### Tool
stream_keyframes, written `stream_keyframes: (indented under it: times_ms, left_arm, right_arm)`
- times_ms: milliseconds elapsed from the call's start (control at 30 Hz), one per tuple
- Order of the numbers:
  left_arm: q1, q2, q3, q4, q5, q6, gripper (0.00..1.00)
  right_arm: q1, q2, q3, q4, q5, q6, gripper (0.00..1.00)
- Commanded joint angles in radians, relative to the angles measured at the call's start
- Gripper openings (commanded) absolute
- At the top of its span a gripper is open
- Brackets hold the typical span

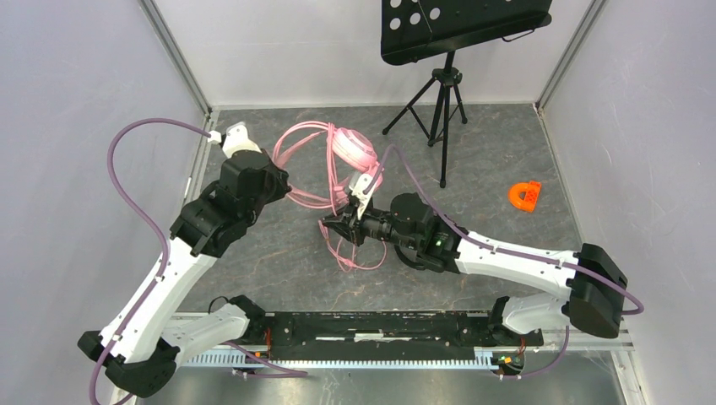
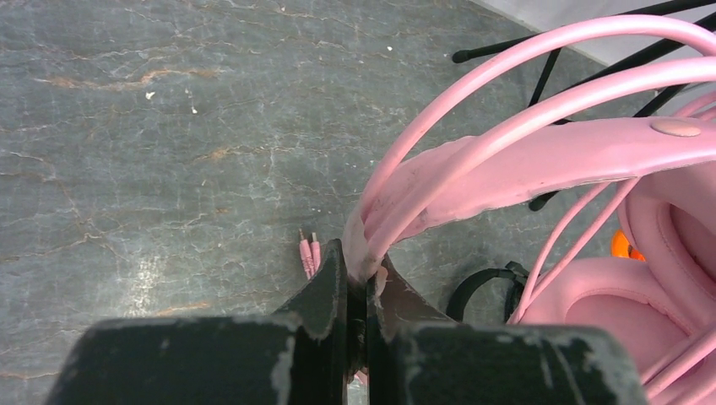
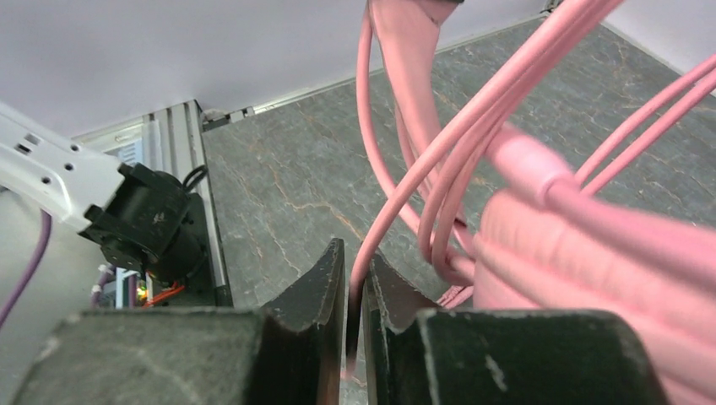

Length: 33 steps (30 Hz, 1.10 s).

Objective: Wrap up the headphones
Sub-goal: Wrap the headphones cable around the headphones.

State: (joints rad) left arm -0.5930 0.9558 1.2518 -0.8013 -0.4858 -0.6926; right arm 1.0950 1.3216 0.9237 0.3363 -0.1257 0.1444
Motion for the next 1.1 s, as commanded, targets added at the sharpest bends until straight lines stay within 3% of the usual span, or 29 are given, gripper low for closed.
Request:
stream_keyframes:
  times_ms: [0, 367, 1067]
  left_arm:
    - [0.004, -0.018, 0.072, 0.16, 0.028, -0.122, 0.02]
    - [0.004, -0.04, 0.087, 0.177, 0.067, -0.144, 0.02]
    - [0.003, -0.052, 0.121, 0.208, 0.145, -0.161, 0.02]
  right_arm:
    - [0.009, -0.045, -0.062, 0.132, 0.029, -0.07, 0.16]
    - [0.029, -0.013, -0.254, 0.493, 0.078, -0.21, 0.18]
    - [0.043, 0.312, -0.392, 1.054, 0.12, -0.213, 0.26]
